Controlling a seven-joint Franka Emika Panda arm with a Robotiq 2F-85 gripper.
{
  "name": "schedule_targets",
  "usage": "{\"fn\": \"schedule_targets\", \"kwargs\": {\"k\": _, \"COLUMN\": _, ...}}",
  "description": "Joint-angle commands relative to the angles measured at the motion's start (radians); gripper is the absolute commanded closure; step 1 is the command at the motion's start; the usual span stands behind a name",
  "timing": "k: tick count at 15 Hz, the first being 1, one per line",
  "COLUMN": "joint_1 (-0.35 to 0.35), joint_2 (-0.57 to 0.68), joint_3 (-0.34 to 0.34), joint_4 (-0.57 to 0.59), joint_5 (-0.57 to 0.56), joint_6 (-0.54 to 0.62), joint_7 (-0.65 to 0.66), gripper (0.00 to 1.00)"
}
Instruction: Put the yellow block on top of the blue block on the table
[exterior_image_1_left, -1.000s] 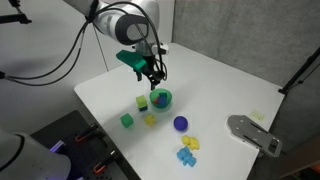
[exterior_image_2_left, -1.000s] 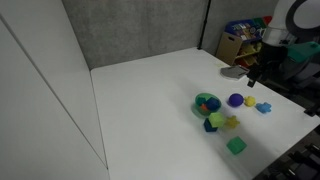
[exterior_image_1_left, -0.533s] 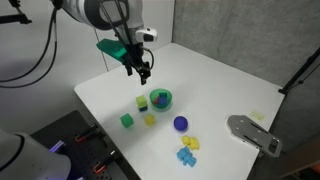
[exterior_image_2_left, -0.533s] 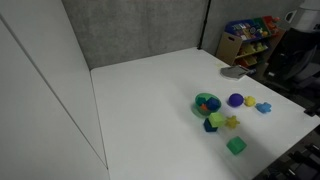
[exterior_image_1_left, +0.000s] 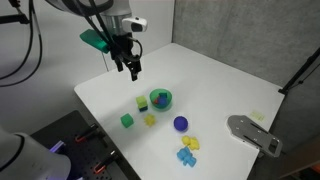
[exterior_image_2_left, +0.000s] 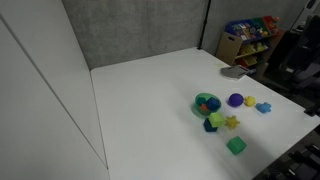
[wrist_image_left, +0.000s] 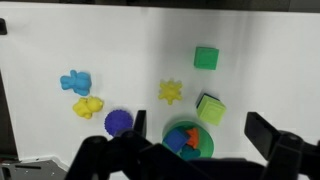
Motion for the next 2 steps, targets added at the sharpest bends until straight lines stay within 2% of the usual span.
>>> {"fn": "schedule_targets", "kwargs": {"k": 1, "joint_1": 0.002, "joint_2": 0.0, "joint_3": -0.002, "joint_4": 0.0, "joint_5": 0.0, "joint_6": -0.002, "joint_7": 0.001, "gripper": 0.0}}
{"fn": "schedule_targets", "kwargs": {"k": 2, "joint_1": 0.002, "joint_2": 0.0, "joint_3": -0.002, "joint_4": -0.001, "joint_5": 0.0, "joint_6": -0.002, "joint_7": 0.001, "gripper": 0.0}}
